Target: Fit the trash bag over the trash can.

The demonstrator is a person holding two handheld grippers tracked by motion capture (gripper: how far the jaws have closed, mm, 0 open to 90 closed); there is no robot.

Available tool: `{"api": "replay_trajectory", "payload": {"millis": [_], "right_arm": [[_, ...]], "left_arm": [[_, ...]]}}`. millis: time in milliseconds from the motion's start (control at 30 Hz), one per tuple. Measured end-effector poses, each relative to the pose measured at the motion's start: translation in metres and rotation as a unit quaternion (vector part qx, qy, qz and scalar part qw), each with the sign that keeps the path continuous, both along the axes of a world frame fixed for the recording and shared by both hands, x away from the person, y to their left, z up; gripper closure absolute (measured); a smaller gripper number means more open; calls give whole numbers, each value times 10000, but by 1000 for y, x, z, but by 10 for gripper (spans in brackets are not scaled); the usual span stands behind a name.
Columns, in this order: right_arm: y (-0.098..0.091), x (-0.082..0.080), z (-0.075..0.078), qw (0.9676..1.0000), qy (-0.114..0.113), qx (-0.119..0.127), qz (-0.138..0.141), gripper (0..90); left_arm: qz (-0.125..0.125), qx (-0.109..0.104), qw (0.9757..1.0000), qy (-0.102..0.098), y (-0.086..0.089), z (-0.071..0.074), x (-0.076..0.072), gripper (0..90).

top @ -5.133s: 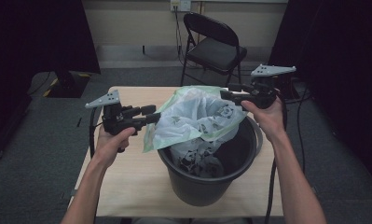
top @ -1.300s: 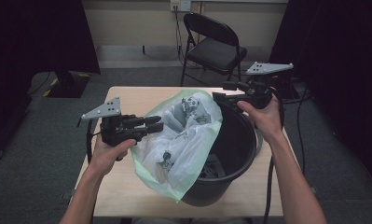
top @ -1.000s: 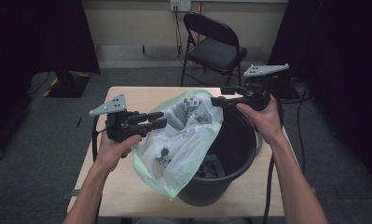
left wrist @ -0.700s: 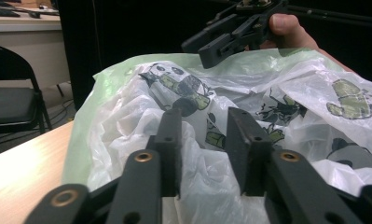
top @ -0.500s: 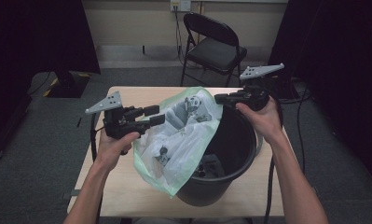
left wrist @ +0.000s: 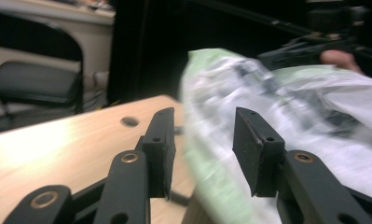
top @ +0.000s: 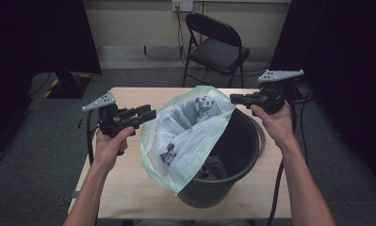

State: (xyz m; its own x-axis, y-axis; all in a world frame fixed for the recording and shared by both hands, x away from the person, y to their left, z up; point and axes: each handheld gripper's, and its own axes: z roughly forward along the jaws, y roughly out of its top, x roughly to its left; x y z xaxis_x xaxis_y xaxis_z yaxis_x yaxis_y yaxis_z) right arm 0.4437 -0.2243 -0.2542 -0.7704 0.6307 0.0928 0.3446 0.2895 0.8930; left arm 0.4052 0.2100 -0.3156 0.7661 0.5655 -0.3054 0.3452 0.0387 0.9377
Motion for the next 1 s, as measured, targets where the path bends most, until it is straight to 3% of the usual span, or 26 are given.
{"api": "replay_trajectory", "payload": {"millis": [133,233,333,400,467,633,833,933,1000], "right_arm": [[-9,1,-9,9999,46,98,-87,900],[-15,3,-21,9996,126,170,-172,900],[-20,6,-33,9992,222,267,-209,900],[-22,5,-31,9986,134,478,-197,900],[-20,4,-22,9979,66,632,-104,759],[-8,-5,3,9983,-120,564,-32,560],[6,-3,-1,9993,159,284,190,376],[11,2,-6,9990,288,213,251,358],[15,5,-8,9989,330,136,313,394]], "left_arm": [[-256,28,9996,93,-8,-7,4,578],[-456,128,9989,59,-14,-9,3,636],[-496,177,9986,44,-19,-9,2,674],[-389,103,9992,-4,-18,-6,2,674],[-320,20,9995,-58,-14,-2,2,675],[-128,-100,9992,-364,-11,10,-7,658],[-315,5,9987,-396,-19,12,-10,647],[-333,-25,9987,-386,-20,11,-8,654],[-340,-34,9987,-374,-21,11,-8,654]]}}
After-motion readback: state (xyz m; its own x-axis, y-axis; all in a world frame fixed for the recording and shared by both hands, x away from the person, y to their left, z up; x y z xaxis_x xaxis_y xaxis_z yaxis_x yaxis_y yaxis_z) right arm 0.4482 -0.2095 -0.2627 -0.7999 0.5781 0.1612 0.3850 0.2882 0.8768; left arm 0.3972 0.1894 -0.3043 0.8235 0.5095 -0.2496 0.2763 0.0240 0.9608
